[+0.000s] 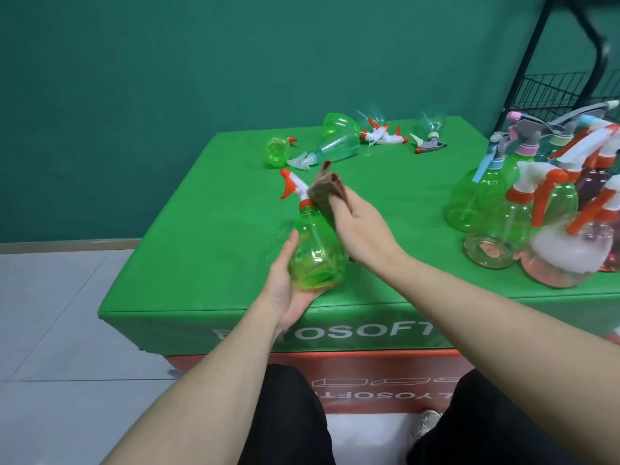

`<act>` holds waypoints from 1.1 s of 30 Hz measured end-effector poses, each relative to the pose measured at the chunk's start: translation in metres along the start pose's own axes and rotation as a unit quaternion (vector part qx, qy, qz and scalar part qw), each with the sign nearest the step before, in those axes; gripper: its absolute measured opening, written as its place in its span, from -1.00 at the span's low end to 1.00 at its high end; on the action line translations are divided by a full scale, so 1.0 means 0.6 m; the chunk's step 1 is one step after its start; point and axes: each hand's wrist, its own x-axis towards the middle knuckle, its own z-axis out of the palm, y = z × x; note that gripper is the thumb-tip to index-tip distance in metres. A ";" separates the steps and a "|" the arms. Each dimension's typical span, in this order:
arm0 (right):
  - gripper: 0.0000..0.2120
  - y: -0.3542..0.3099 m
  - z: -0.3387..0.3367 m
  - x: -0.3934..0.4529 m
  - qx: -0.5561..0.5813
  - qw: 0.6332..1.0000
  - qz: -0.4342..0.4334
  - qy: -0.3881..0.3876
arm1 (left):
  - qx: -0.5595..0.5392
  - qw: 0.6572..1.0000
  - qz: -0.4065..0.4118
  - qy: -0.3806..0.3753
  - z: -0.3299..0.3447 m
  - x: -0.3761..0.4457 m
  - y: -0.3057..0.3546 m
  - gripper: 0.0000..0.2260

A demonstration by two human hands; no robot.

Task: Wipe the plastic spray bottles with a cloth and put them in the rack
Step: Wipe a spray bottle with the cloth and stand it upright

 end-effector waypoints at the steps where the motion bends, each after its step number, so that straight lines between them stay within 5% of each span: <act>1: -0.68 -0.002 0.006 -0.001 -0.036 0.998 -0.037 -0.020 | -0.004 1.000 0.001 -0.001 0.000 0.001 -0.001 -0.51; 5: -0.56 0.023 0.027 0.014 -0.174 0.973 -0.111 -0.104 | -0.022 1.000 0.014 -0.008 -0.003 0.006 -0.003 -0.55; 11: -0.50 0.022 0.016 0.036 -0.366 0.913 -0.141 -0.108 | -0.020 0.999 -0.009 -0.030 -0.010 0.007 0.000 -0.44; 18: -0.31 0.025 0.002 0.058 -0.437 0.871 -0.158 -0.158 | 0.031 0.999 -0.010 -0.032 -0.008 0.011 0.003 -0.31; 25: -0.40 0.054 0.024 0.055 -0.232 0.952 -0.111 -0.168 | 0.037 0.999 -0.008 -0.017 -0.003 0.013 0.002 -0.28; 33: -0.55 0.062 0.036 0.009 -0.144 0.972 -0.152 -0.103 | 0.023 0.999 -0.023 0.003 0.000 0.015 0.003 -0.34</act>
